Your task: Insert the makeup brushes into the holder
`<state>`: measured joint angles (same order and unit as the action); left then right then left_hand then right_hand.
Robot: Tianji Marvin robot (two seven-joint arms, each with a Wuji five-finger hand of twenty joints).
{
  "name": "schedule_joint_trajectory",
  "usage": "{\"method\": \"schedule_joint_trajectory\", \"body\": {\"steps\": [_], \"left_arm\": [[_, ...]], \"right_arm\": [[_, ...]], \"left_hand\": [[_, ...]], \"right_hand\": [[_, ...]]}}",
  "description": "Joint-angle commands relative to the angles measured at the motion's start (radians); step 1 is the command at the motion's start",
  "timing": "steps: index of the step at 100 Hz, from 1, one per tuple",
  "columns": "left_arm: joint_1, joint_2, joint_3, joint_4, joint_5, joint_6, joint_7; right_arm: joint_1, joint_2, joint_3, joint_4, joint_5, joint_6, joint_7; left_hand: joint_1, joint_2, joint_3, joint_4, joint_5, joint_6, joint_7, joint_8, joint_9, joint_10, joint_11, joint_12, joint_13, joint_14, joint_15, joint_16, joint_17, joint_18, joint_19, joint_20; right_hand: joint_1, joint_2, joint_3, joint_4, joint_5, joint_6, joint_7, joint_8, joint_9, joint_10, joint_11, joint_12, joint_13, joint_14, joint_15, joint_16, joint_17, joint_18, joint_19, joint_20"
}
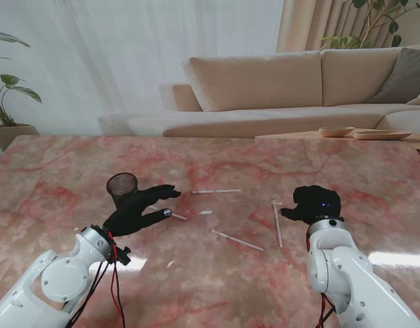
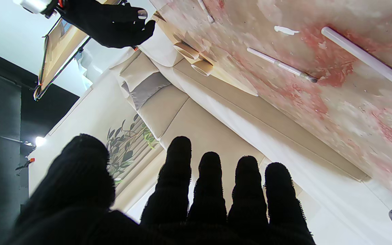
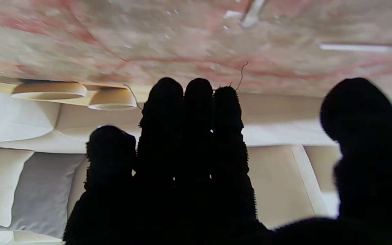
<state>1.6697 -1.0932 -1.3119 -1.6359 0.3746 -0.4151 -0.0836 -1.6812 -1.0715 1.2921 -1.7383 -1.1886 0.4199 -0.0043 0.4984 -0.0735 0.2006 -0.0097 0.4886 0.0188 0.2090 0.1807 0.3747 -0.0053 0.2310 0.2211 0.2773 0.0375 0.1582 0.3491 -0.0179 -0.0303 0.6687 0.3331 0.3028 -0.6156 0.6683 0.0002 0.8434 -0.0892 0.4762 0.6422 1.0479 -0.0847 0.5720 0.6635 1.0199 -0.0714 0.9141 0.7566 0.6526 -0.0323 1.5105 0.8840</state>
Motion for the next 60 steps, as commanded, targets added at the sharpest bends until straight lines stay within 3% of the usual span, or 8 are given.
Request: {"method": "schedule_joint_trajectory", "body": {"steps": [1,20,37,43,47,51,60], "left_arm": [[0.003,0.001,-0.002,0.010,0.000,-0.002,-0.001],[0.010,0.002,-0.017,0.015,0.001,0.001,-0.008],[0.014,0.002,-0.025,0.016,0.004,0.008,-0.006],[0.016,0.002,-0.029,0.017,0.003,0.010,-0.006],[0.017,0.002,-0.031,0.018,0.004,0.010,-0.006],[0.017,0.001,-0.033,0.020,0.004,0.009,-0.005],[0.018,0.001,-0.038,0.024,0.005,0.007,-0.004]], "right_arm": [[0.027,0.002,-0.012,0.020,-0.005,0.014,0.043],[0.137,0.013,-0.098,0.096,-0.016,0.079,0.153],[0.226,0.021,-0.196,0.174,0.006,0.142,0.221],[0.251,0.024,-0.230,0.198,0.015,0.163,0.243],[0.266,0.026,-0.251,0.214,0.024,0.176,0.251],[0.279,0.027,-0.271,0.229,0.034,0.189,0.254],[0.303,0.027,-0.309,0.263,0.067,0.215,0.242]], "left_hand": [[0.009,0.018,-0.016,0.015,-0.036,0.000,-0.006,-0.012,-0.035,-0.019,-0.015,-0.015,-0.039,-0.043,-0.035,-0.016,-0.004,-0.041,-0.021,-0.007],[0.011,0.021,-0.016,0.012,-0.036,0.000,-0.005,-0.011,-0.034,-0.018,-0.015,-0.014,-0.031,-0.036,-0.030,-0.013,0.017,-0.021,0.051,0.029],[0.014,0.021,-0.016,0.011,-0.031,0.000,-0.001,-0.009,-0.031,-0.015,-0.014,-0.014,-0.030,-0.036,-0.029,-0.012,0.017,-0.013,0.061,0.034],[0.015,0.021,-0.016,0.011,-0.030,-0.002,-0.001,-0.009,-0.031,-0.017,-0.014,-0.014,-0.029,-0.037,-0.029,-0.012,0.016,-0.013,0.062,0.034],[0.016,0.021,-0.016,0.010,-0.029,-0.001,0.000,-0.008,-0.031,-0.016,-0.014,-0.014,-0.030,-0.036,-0.029,-0.012,0.016,-0.012,0.063,0.035],[0.016,0.021,-0.016,0.010,-0.028,0.000,0.001,-0.008,-0.031,-0.016,-0.014,-0.014,-0.029,-0.036,-0.029,-0.012,0.016,-0.010,0.064,0.035],[0.018,0.021,-0.015,0.010,-0.027,-0.002,0.002,-0.007,-0.030,-0.016,-0.014,-0.014,-0.030,-0.038,-0.029,-0.012,0.013,-0.006,0.063,0.034]], "right_hand": [[0.039,-0.014,-0.026,-0.054,0.029,-0.005,0.017,0.017,0.032,-0.010,0.007,0.021,0.041,-0.016,0.049,0.031,0.024,-0.029,0.077,0.012],[0.133,-0.040,-0.021,-0.035,-0.041,-0.008,-0.035,-0.010,-0.048,-0.017,-0.061,-0.002,-0.036,-0.055,0.073,0.050,-0.043,-0.040,0.062,0.015],[0.196,-0.058,0.086,0.058,-0.110,-0.019,-0.060,-0.005,-0.160,-0.028,-0.085,-0.015,-0.138,-0.064,0.026,0.084,-0.119,-0.041,-0.018,0.084],[0.196,-0.069,0.174,0.093,-0.108,-0.021,-0.024,0.028,-0.186,-0.028,-0.073,-0.006,-0.159,-0.065,0.025,0.095,-0.132,-0.044,-0.035,0.100],[0.174,-0.117,0.319,0.013,-0.106,-0.019,-0.018,0.052,-0.200,-0.026,-0.069,0.001,-0.172,-0.065,0.020,0.104,-0.142,-0.041,-0.049,0.118],[0.139,-0.178,0.461,-0.031,-0.099,-0.018,-0.003,0.070,-0.221,-0.022,-0.063,0.009,-0.189,-0.065,0.019,0.109,-0.153,-0.042,-0.058,0.125],[0.092,-0.197,0.499,-0.055,-0.098,-0.011,-0.001,0.079,-0.240,-0.016,-0.058,0.017,-0.208,-0.062,0.020,0.113,-0.162,-0.044,-0.066,0.127]]}}
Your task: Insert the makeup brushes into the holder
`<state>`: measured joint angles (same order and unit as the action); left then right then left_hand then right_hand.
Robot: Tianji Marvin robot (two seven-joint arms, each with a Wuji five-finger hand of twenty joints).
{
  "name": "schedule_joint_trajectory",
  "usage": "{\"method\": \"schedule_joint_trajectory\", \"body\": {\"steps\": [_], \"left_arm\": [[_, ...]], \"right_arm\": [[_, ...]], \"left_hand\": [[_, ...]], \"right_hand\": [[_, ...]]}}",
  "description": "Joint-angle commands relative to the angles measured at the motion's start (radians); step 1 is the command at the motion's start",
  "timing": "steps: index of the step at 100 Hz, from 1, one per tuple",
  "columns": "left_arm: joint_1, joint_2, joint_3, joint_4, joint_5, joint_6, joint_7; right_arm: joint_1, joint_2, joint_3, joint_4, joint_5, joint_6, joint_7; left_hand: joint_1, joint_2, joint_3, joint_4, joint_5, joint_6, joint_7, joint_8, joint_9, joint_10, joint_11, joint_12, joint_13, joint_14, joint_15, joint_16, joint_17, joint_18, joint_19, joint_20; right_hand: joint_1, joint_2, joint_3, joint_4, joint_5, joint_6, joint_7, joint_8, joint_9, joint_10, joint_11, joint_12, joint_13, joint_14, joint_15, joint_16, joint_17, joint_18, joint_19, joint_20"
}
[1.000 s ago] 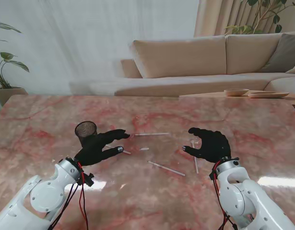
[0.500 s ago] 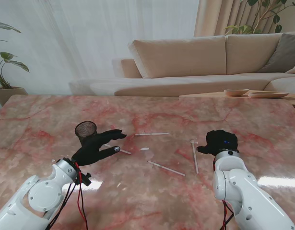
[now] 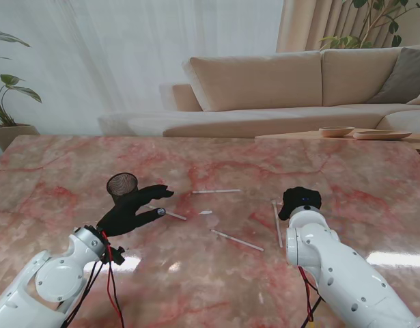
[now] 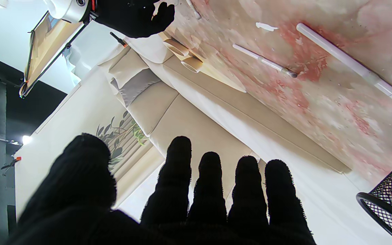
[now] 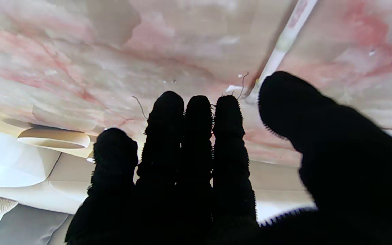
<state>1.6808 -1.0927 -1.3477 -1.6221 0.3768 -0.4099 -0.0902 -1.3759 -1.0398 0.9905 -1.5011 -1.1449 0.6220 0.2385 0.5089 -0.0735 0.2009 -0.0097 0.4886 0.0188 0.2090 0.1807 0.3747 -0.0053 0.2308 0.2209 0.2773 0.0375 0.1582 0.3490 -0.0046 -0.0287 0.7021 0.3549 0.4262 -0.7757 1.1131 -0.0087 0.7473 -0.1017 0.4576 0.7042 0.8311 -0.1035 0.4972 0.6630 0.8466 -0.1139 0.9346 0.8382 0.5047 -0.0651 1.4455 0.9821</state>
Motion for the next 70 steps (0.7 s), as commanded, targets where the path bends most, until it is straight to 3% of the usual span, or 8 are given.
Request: {"method": "schedule_joint_trajectory", "body": {"steps": [1,41,70], "left_arm": [[0.007,0.001,-0.002,0.011,0.003,0.002,0.003],[0.018,0.000,-0.011,0.009,-0.002,0.000,0.007],[0.024,-0.001,-0.014,0.004,-0.004,0.000,0.008]], "right_arm": [[0.000,-0.005,-0.010,0.029,0.026,0.016,-0.002],[0.017,-0.004,-0.058,0.059,0.068,0.063,-0.005],[0.070,-0.019,-0.130,0.127,0.139,0.091,-0.087]], "left_hand": [[0.008,0.021,-0.016,0.010,-0.026,-0.002,0.003,-0.007,-0.030,-0.017,-0.014,-0.014,-0.029,-0.038,-0.029,-0.012,0.000,-0.008,0.030,0.013],[0.014,0.023,-0.016,0.008,-0.020,-0.008,0.009,-0.003,-0.032,-0.016,-0.018,-0.016,-0.030,-0.038,-0.033,-0.014,-0.001,0.004,0.027,0.011],[0.018,0.025,-0.016,0.007,-0.017,-0.011,0.012,-0.001,-0.030,-0.020,-0.019,-0.017,-0.028,-0.040,-0.036,-0.015,-0.003,0.010,0.025,0.010]], "right_hand": [[-0.033,-0.037,0.052,-0.048,-0.002,0.002,0.019,0.018,-0.024,0.003,0.019,0.019,-0.036,-0.020,0.000,0.032,-0.014,-0.011,-0.001,0.029],[-0.087,-0.021,-0.121,-0.105,0.067,0.004,0.057,0.053,0.045,0.016,0.063,0.051,0.013,-0.012,0.040,0.044,0.020,0.002,0.021,0.040],[-0.078,-0.031,-0.107,-0.112,0.077,-0.003,0.063,0.058,0.056,0.013,0.073,0.060,0.022,-0.018,0.051,0.046,0.025,0.003,0.028,0.036]]}}
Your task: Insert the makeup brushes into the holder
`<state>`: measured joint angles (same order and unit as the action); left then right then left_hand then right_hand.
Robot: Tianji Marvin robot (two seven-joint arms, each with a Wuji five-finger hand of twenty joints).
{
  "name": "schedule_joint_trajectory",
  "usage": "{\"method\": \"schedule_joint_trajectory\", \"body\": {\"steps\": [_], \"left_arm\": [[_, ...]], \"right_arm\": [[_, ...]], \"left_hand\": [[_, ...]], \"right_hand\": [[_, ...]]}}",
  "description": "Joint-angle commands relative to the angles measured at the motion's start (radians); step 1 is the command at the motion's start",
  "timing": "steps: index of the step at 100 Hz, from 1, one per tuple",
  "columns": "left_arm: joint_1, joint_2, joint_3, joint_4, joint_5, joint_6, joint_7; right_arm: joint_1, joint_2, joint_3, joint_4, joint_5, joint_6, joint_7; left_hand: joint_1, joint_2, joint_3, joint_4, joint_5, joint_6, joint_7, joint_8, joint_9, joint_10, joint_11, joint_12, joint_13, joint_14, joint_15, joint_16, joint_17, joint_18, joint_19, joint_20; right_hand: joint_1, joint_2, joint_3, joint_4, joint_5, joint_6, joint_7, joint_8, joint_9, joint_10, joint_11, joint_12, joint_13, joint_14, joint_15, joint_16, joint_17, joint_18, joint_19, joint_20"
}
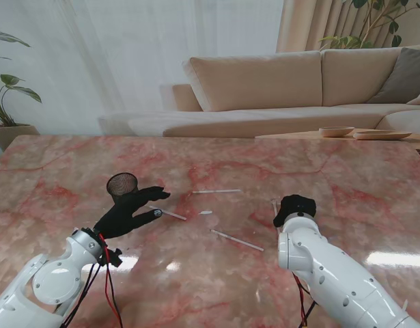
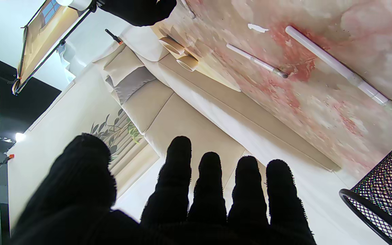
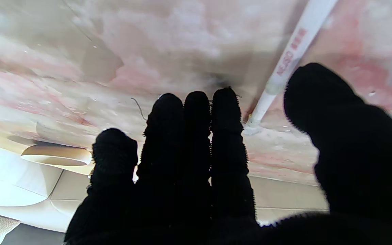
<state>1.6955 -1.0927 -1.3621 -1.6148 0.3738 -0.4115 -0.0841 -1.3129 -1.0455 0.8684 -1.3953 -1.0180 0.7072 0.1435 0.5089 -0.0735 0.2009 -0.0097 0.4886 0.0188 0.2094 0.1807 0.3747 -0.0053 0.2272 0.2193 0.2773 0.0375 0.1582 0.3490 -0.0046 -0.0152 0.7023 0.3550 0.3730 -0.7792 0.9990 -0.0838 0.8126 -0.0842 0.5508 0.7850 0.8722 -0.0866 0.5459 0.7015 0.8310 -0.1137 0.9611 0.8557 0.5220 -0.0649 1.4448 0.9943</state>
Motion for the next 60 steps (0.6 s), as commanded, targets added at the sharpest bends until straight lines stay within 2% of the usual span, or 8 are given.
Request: {"method": "schedule_joint_trajectory", "body": {"steps": [1,12,27,38,57,60], "left_arm": [[0.009,-0.001,0.000,-0.003,-0.001,0.002,0.002],[0.013,-0.001,-0.004,-0.007,0.000,0.004,0.003],[0.019,-0.001,-0.010,-0.010,0.002,0.007,0.004],[0.020,-0.001,-0.011,-0.011,0.002,0.008,0.005],[0.020,-0.001,-0.009,-0.012,0.001,0.008,0.002],[0.021,-0.001,-0.009,-0.013,0.001,0.008,0.002]], "right_arm": [[0.009,-0.014,-0.011,0.024,0.015,0.007,0.006],[0.034,-0.020,-0.039,0.050,0.042,0.012,-0.013],[0.052,-0.017,-0.067,0.060,0.055,0.014,0.003],[0.049,-0.014,-0.079,0.054,0.052,0.012,0.016],[0.035,-0.015,-0.092,0.058,0.056,0.022,0.004],[0.034,-0.014,-0.096,0.058,0.056,0.025,0.006]], "left_hand": [[0.018,0.025,-0.016,0.007,-0.017,-0.011,0.012,-0.001,-0.030,-0.020,-0.016,-0.015,-0.028,-0.040,-0.036,-0.015,-0.003,-0.003,0.025,0.010],[0.021,0.025,-0.015,0.007,-0.015,-0.013,0.013,-0.001,-0.028,-0.019,-0.016,-0.016,-0.026,-0.040,-0.037,-0.015,-0.003,0.000,0.024,0.009],[0.023,0.025,-0.015,0.006,-0.012,-0.014,0.015,0.000,-0.026,-0.017,-0.016,-0.016,-0.024,-0.040,-0.037,-0.015,-0.003,0.006,0.023,0.009],[0.025,0.024,-0.015,0.005,-0.009,-0.015,0.017,0.001,-0.024,-0.019,-0.016,-0.016,-0.023,-0.037,-0.037,-0.014,-0.003,0.010,0.022,0.009],[0.029,0.026,-0.013,0.005,-0.007,-0.017,0.019,0.003,-0.025,-0.016,-0.016,-0.016,-0.022,-0.036,-0.037,-0.014,-0.005,0.017,0.021,0.008],[0.029,0.026,-0.013,0.005,-0.005,-0.018,0.020,0.003,-0.023,-0.017,-0.016,-0.015,-0.022,-0.037,-0.038,-0.014,-0.005,0.019,0.021,0.008]], "right_hand": [[-0.024,-0.027,0.008,-0.036,0.013,-0.021,-0.029,-0.022,0.014,-0.004,0.024,0.022,0.038,-0.019,0.025,0.029,0.007,0.002,0.028,0.023],[-0.012,-0.024,0.013,-0.033,0.011,-0.022,-0.028,-0.020,0.013,-0.007,0.028,0.025,0.036,-0.021,0.027,0.029,0.007,0.001,0.028,0.022],[0.056,-0.024,0.049,-0.013,0.017,-0.031,-0.020,-0.015,0.020,-0.012,0.035,0.030,0.039,-0.021,0.029,0.029,0.005,0.003,0.026,0.019],[0.119,-0.066,0.094,-0.075,0.002,-0.054,0.029,-0.047,0.023,-0.022,0.045,0.042,0.038,-0.026,0.031,0.030,0.003,0.007,0.023,0.016],[0.192,-0.085,0.109,-0.105,-0.015,-0.087,0.124,-0.098,0.045,-0.029,0.042,0.149,0.045,-0.031,0.040,0.037,0.001,0.010,0.020,0.016],[0.203,-0.086,0.108,-0.111,-0.023,-0.093,0.168,-0.132,0.055,-0.030,0.027,0.174,0.048,-0.031,0.043,0.038,0.002,0.014,0.019,0.016]]}}
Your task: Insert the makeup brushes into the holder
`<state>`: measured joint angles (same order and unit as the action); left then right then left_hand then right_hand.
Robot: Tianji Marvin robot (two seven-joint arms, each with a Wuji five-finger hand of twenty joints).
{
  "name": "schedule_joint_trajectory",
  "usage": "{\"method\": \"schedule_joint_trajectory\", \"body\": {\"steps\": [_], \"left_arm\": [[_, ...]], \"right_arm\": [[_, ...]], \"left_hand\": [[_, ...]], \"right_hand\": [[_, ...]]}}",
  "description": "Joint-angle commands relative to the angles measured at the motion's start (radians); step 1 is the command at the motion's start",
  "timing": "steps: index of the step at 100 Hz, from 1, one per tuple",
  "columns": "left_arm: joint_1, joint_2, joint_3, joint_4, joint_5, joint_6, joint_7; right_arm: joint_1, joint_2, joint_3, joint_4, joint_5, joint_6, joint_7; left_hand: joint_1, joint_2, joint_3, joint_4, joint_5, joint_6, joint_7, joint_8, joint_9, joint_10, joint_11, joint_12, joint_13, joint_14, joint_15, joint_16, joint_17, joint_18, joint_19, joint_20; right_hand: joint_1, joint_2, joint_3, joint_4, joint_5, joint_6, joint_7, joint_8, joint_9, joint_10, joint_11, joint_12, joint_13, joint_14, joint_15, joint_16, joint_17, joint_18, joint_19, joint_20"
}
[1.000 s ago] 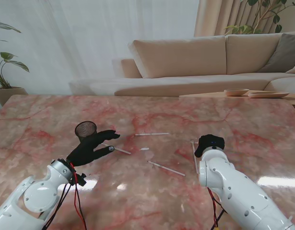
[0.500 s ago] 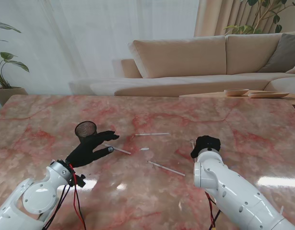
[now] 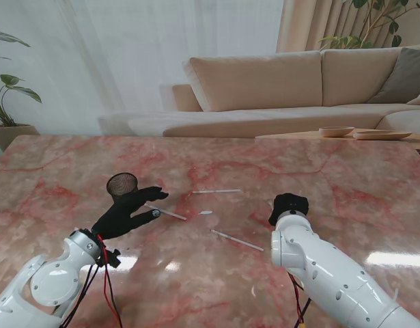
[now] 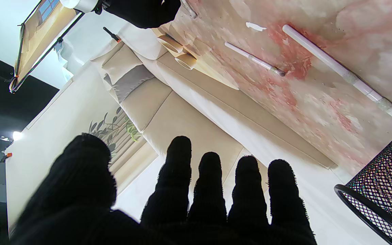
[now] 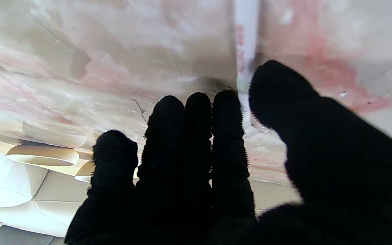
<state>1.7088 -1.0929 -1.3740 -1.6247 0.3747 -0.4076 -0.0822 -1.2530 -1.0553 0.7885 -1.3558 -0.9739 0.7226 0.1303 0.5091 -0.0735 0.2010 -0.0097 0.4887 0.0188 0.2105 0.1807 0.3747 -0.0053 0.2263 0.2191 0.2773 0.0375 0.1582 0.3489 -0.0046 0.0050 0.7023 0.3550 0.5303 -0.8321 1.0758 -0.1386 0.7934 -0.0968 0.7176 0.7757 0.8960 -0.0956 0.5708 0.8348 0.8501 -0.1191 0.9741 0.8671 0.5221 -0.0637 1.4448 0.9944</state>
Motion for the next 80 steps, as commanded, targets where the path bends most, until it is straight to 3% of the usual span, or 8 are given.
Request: {"method": "schedule_joint_trajectory", "body": {"steps": [1,24,53,80], "left_arm": [[0.008,-0.001,0.003,-0.003,0.000,0.004,0.000],[0.015,-0.001,0.000,-0.010,0.003,0.009,0.002],[0.017,-0.002,-0.003,-0.013,0.008,0.010,0.006],[0.019,-0.002,-0.002,-0.014,0.010,0.013,0.008]], "right_arm": [[-0.026,-0.004,-0.017,0.019,0.013,0.011,0.019],[-0.035,0.001,-0.039,0.020,0.011,0.016,0.031],[-0.074,0.008,-0.018,0.009,-0.031,0.029,0.034],[-0.068,0.003,-0.039,0.042,-0.027,0.043,-0.005]], "left_hand": [[0.029,0.026,-0.013,0.005,-0.004,-0.018,0.020,0.003,-0.024,-0.016,-0.015,-0.015,-0.022,-0.037,-0.038,-0.014,-0.005,0.000,0.021,0.008],[0.033,0.027,-0.011,0.004,0.003,-0.024,0.025,0.006,-0.021,-0.015,-0.015,-0.016,-0.019,-0.036,-0.037,-0.013,-0.009,0.015,0.018,0.007],[0.037,0.028,-0.011,0.003,0.003,-0.028,0.028,0.008,-0.017,-0.014,-0.017,-0.017,-0.015,-0.035,-0.040,-0.014,-0.014,0.036,0.009,0.003],[0.038,0.029,-0.013,0.002,0.001,-0.035,0.029,0.009,-0.016,-0.013,-0.020,-0.018,-0.015,-0.033,-0.043,-0.014,-0.012,0.051,0.008,0.003]], "right_hand": [[0.047,-0.033,0.031,-0.057,-0.004,-0.083,0.005,-0.124,0.032,-0.022,0.002,0.043,0.031,-0.026,0.031,0.027,0.002,0.013,0.020,0.016],[0.095,-0.028,0.033,-0.059,-0.010,-0.129,0.103,-0.165,0.050,-0.034,-0.004,0.079,0.028,-0.025,0.038,0.043,-0.001,0.016,0.012,0.015],[0.120,-0.003,0.110,-0.028,-0.010,-0.122,0.070,-0.197,0.006,-0.039,-0.028,0.089,-0.022,-0.008,0.012,0.055,-0.043,0.009,-0.027,0.014],[0.136,-0.009,0.093,-0.048,0.069,-0.168,0.158,-0.239,0.098,-0.048,-0.017,0.108,0.037,-0.007,0.039,0.059,-0.005,0.020,-0.010,0.027]]}}
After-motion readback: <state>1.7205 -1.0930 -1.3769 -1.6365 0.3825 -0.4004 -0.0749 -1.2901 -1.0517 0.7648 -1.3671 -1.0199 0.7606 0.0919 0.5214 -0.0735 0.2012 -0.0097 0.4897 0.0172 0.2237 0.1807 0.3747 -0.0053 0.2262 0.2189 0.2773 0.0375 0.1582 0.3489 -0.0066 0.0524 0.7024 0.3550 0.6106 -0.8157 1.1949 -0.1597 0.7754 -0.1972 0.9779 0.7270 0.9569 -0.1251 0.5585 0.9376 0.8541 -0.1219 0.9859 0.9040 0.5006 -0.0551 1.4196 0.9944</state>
